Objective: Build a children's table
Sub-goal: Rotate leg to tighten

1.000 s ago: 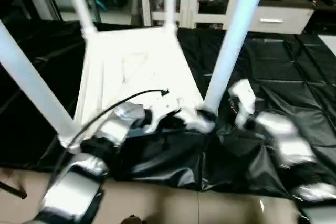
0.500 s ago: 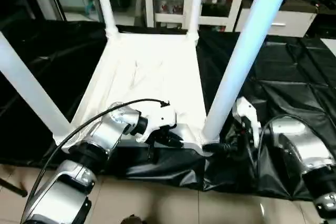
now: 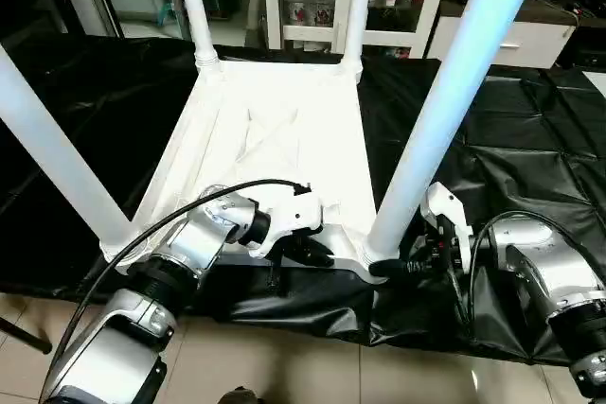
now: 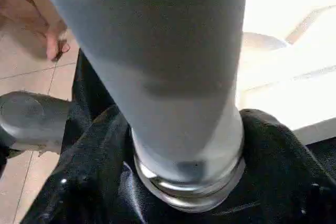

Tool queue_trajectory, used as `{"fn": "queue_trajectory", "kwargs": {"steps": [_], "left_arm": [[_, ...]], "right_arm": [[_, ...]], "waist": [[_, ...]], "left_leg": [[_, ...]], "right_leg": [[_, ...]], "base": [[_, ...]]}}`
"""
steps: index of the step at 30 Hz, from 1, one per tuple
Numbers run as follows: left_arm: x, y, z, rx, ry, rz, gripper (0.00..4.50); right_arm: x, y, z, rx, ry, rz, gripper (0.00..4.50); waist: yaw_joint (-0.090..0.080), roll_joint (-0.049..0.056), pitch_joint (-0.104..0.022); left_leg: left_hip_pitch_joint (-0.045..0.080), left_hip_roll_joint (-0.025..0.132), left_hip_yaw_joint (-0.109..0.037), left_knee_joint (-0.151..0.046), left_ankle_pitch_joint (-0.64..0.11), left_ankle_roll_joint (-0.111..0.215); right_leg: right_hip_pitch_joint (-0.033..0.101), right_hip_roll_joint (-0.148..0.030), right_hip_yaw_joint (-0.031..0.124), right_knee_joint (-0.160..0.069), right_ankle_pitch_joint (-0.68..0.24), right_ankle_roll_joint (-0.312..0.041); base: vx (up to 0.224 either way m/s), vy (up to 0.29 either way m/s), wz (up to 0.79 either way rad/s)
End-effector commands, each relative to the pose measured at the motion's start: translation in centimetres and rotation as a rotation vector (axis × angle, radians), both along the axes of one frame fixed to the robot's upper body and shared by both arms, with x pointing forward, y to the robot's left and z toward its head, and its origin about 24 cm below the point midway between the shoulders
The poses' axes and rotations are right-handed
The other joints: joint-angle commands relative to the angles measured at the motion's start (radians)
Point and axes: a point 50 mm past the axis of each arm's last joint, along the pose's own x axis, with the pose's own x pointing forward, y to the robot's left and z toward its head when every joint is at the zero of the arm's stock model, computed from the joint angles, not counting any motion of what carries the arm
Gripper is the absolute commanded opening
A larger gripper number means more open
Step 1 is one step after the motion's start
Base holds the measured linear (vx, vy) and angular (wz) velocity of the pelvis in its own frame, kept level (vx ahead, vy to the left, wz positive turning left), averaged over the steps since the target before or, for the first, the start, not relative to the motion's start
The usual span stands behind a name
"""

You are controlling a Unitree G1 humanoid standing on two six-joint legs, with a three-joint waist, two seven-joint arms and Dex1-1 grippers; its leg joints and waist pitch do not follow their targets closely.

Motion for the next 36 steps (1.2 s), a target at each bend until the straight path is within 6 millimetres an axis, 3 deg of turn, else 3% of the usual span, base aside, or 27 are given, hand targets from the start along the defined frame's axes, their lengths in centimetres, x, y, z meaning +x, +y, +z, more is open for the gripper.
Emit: {"fn": "queue_trajectory", "kwargs": {"steps": [1, 6, 7, 8, 9, 10, 12, 14, 15, 16, 18, 22, 23, 25, 26, 28, 29, 32, 33, 36], "left_arm": [[-0.9, 0.0, -2.0, 0.093, 0.05, -0.015, 0.0], [-0.8, 0.1, -2.0, 0.097, 0.048, -0.004, 0.0], [-0.7, 0.1, -1.9, 0.092, 0.048, 0.004, 0.0], [-0.6, 0.1, -1.9, 0.084, 0.046, 0.016, 0.0], [-0.1, -0.2, -1.8, 0.053, 0.033, 0.076, 0.0], [0.1, -0.5, -1.7, 0.037, 0.028, 0.109, 0.0], [0.4, -0.8, -1.7, 0.021, 0.019, 0.144, 0.0], [1.1, -1.7, -1.7, -0.009, -0.005, 0.235, 0.0], [1.1, -1.7, -1.7, -0.009, -0.005, 0.235, 0.0], [1.7, -2.4, -1.7, -0.022, -0.03, 0.319, 0.0], [2.0, -2.8, -1.7, -0.028, -0.048, 0.364, 0.0], [2.5, -4.1, -1.5, -0.055, -0.072, 0.444, 0.0], [2.8, -5.0, -1.5, -0.038, -0.116, 0.476, 0.0], [3.0, -5.3, -1.5, -0.031, -0.134, 0.499, 0.0], [3.4, -5.5, -1.5, -0.008, -0.175, 0.546, 0.0], [3.6, -5.6, -1.5, 0.001, -0.19, 0.569, 0.0], [3.8, -5.6, -1.4, 0.009, -0.207, 0.592, 0.0], [4.1, -5.6, -1.3, 0.016, -0.232, 0.615, 0.0], [4.3, -5.5, -1.3, 0.012, -0.237, 0.626, 0.0], [4.3, -5.2, -1.3, 0.006, -0.235, 0.613, 0.0]], "right_arm": [[-0.2, 0.3, 0.6, 0.013, -0.018, 0.035, 2.96], [-0.3, 0.7, 0.1, 0.019, -0.017, 0.029, 2.72], [-0.2, 0.8, -0.1, 0.022, -0.022, 0.019, 2.72], [-0.1, 0.9, -0.3, 0.021, -0.036, -0.003, 2.72], [0.6, 1.1, -0.8, 0.021, -0.071, -0.109, 2.71], [1.1, 1.2, -1.1, 0.019, -0.087, -0.181, 2.71], [1.5, 1.2, -1.5, 0.017, -0.089, -0.255, 2.7], [2.1, 1.5, -2.6, 0.032, -0.067, -0.417, 2.69], [2.1, 1.5, -2.6, 0.032, -0.067, -0.417, 2.69], [2.5, 1.8, -3.2, 0.039, -0.059, -0.538, 2.69], [2.8, 2.1, -3.6, 0.034, -0.058, -0.613, 2.69], [3.7, 2.8, -4.2, 0.023, -0.075, -0.815, 2.69], [4.6, 3.6, -4.5, 0.018, -0.082, -0.984, 2.69], [4.8, 4.1, -4.6, 0.016, -0.08, -1.03, 2.69], [5.1, 5.2, -4.9, -0.035, -0.098, -1.122, 2.69], [5.2, 5.7, -5.1, -0.062, -0.106, -1.152, 2.69], [5.3, 6.5, -5.2, -0.081, -0.118, -1.167, 2.69], [5.3, 7.9, -5.1, -0.074, -0.132, -1.153, 2.69], [5.5, 9.0, -4.7, -0.004, -0.135, -1.134, 2.69], [5.9, 9.3, -3.3, 0.106, -0.189, -1.087, 2.69]], "waist": [[-0.007, -0.012, -0.067], [-0.006, -0.012, -0.067], [-0.006, -0.006, -0.067], [-0.008, -0.01, -0.066], [-0.01, -0.002, -0.065], [-0.014, -0.005, -0.062], [-0.025, -0.006, -0.057], [-0.041, -0.004, -0.051], [-0.047, -0.005, -0.048], [-0.051, -0.004, -0.048], [-0.07, -0.005, -0.046], [-0.087, -0.003, -0.049], [-0.092, -0.009, -0.05], [-0.101, -0.003, -0.052], [-0.105, 0.0, -0.054], [-0.108, 0.001, -0.053], [-0.11, -0.002, -0.055], [-0.108, -0.003, -0.056], [-0.107, -0.004, -0.057], [-0.101, 0.0, -0.059]], "left_leg": [[0.021, 0.016, 0.002, -0.064, -0.174, 0.075], [0.021, 0.016, 0.003, -0.064, -0.179, 0.078], [0.021, 0.016, 0.002, -0.064, -0.18, 0.076], [0.02, 0.015, 0.003, -0.065, -0.183, 0.073], [0.02, 0.015, 0.002, -0.067, -0.197, 0.065], [0.02, 0.014, 0.004, -0.068, -0.213, 0.06], [0.023, 0.011, 0.002, -0.076, -0.28, 0.028], [0.021, 0.007, -0.006, -0.087, -0.352, -0.004], [0.023, 0.006, -0.009, -0.091, -0.384, -0.015], [0.024, 0.005, -0.011, -0.092, -0.4, -0.018], [0.031, 0.002, -0.014, -0.095, -0.445, -0.031], [0.024, 0.0, -0.019, -0.098, -0.431, -0.025], [0.022, -0.001, -0.019, -0.098, -0.426, -0.022], [0.023, -0.003, -0.022, -0.099, -0.427, -0.033], [0.019, -0.003, -0.022, -0.1, -0.403, -0.029], [0.024, -0.003, -0.019, -0.098, -0.404, -0.029], [0.02, -0.004, -0.02, -0.099, -0.395, -0.026], [0.023, -0.005, -0.016, -0.096, -0.387, -0.014], [0.023, -0.003, -0.013, -0.096, -0.367, 0.0], [0.02, 0.0, -0.011, -0.094, -0.318, 0.019]], "right_leg": [[0.046, -0.019, 0.004, -0.043, -0.038, -0.282], [0.045, -0.02, 0.004, -0.044, -0.047, -0.282], [0.045, -0.02, 0.003, -0.043, -0.048, -0.281], [0.046, -0.021, 0.004, -0.045, -0.051, -0.279], [0.045, -0.021, 0.004, -0.046, -0.069, -0.276], [0.042, -0.021, 0.004, -0.051, -0.088, -0.272], [0.04, -0.024, 0.005, -0.061, -0.188, -0.255], [0.043, -0.026, 0.002, -0.075, -0.338, -0.206], [0.042, -0.027, 0.0, -0.082, -0.404, -0.178], [0.041, -0.027, 0.0, -0.084, -0.423, -0.17], [0.033, -0.025, -0.003, -0.096, -0.479, -0.147], [0.036, -0.023, -0.005, -0.097, -0.44, -0.144], [0.036, -0.023, -0.005, -0.098, -0.43, -0.146], [0.034, -0.024, -0.006, -0.097, -0.437, -0.146], [0.039, -0.022, -0.007, -0.094, -0.374, -0.156], [0.033, -0.021, -0.007, -0.094, -0.346, -0.17], [0.041, -0.021, -0.009, -0.091, -0.324, -0.176], [0.038, -0.024, -0.01, -0.093, -0.323, -0.181], [0.04, -0.023, -0.011, -0.092, -0.282, -0.191], [0.047, -0.026, -0.013, -0.086, -0.216, -0.209]], "base": [[0.0, 0.0, 0.0], [0.0, 0.0, 0.0], [0.0, 0.0, 0.0], [0.0, 0.0, 0.0], [0.0, 0.0, 0.0], [0.0, 0.0, 0.0], [0.0, 0.0, 0.0], [0.0, 0.0, 0.0], [0.0, 0.0, 0.0], [0.0, 0.0, 0.0], [0.0, 0.0, 0.0], [0.0, 0.0, 0.0], [0.0, 0.0, 0.0], [0.0, 0.0, 0.0], [0.0, 0.0, 0.0], [0.0, 0.0, 0.0], [0.0, 0.0, 0.0], [0.0, 0.0, 0.0], [0.0, 0.0, 0.0], [0.0, 0.0, 0.0]]}}
